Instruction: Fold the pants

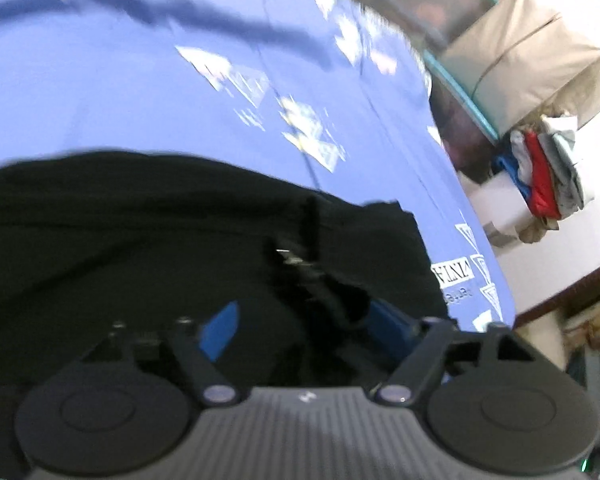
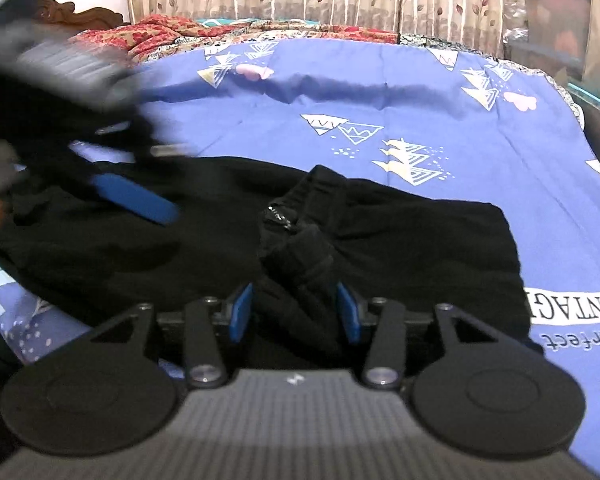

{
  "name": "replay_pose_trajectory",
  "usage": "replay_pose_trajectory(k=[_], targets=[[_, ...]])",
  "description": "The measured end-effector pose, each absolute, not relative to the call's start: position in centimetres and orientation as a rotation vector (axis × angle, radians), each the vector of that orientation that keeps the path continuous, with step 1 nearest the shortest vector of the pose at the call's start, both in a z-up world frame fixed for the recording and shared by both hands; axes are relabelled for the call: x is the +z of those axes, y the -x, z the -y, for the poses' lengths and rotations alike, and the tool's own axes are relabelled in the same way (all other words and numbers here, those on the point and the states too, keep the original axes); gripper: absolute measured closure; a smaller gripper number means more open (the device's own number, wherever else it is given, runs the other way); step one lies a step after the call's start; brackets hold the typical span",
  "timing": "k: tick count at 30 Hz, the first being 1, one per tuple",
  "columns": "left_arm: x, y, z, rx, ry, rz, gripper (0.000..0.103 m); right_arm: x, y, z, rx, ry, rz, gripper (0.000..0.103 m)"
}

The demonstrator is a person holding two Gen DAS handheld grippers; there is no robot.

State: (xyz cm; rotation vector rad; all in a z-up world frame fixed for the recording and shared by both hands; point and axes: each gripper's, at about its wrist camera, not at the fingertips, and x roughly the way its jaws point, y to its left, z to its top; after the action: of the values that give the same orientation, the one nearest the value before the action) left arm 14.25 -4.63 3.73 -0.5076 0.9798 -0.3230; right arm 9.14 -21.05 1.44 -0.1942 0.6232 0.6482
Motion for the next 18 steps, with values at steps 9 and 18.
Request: replay_pose_trajectory(k=[9, 18], targets=[[1.2, -19.2, 8.0, -0.28, 0.558, -1.001, 0.088, 3.1, -7.2, 21.7, 0.711, 0.139, -0.501, 0.086], [0.8, -17.3, 7.1, -0.193, 0.489, -0.986, 0.052, 1.9, -7.7, 20.5, 0.697, 0.105, -0.592, 0.06]])
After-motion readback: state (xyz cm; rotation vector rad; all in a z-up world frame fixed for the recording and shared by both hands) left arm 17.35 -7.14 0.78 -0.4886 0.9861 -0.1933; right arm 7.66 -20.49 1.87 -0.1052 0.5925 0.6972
